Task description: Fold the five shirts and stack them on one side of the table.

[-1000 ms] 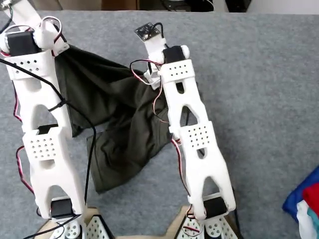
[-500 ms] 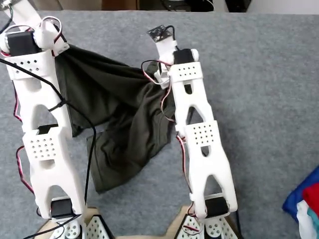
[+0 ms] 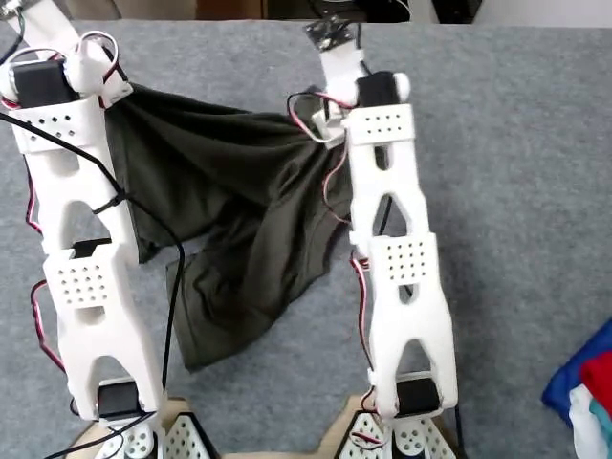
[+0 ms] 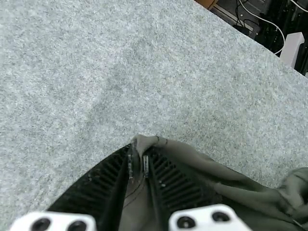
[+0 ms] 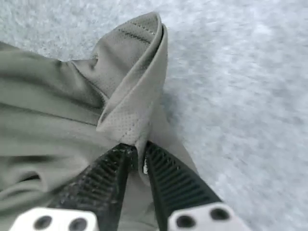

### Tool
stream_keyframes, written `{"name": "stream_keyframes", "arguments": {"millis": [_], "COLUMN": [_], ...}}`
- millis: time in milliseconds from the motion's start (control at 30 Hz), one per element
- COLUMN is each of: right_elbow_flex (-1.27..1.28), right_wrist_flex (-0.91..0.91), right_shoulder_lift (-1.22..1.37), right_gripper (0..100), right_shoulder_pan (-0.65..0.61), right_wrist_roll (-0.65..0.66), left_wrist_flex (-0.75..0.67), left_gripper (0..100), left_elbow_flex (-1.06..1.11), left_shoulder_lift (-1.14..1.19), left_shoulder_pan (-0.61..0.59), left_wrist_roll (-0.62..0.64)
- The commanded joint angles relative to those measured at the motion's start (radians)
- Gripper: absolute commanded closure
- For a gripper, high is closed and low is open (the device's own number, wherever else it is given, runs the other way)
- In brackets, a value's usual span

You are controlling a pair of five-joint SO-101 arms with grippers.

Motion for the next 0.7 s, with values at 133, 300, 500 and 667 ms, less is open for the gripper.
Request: {"name": "stream_keyframes", "arguments": {"millis": [133, 300, 500, 667], "right_elbow_flex": [-0.050, 0.110, 0.582, 0.832], "right_wrist_flex": [0.137, 0.144, 0.135, 0.055], "right_shoulder_lift": [-0.280, -0.444, -0.619, -0.650], "right_gripper": [99.3, 99.3, 99.3, 99.3], "right_shoulder_pan": [0.054, 0.071, 0.062, 0.068], "right_wrist_roll": [0.014, 0.005, -0.034, -0.028], "left_wrist_flex": [0.003, 0.003, 0.005, 0.008], "left_gripper": [98, 98, 98, 98], "left_elbow_flex": [-0.057, -0.057, -0.057, -0.051], "left_shoulder_lift": [-0.036, -0.036, -0.036, -0.036], "left_shoulder_pan": [-0.011, -0.011, -0.006, 0.006], "left_wrist_roll": [-0.002, -0.002, -0.002, -0.002]}}
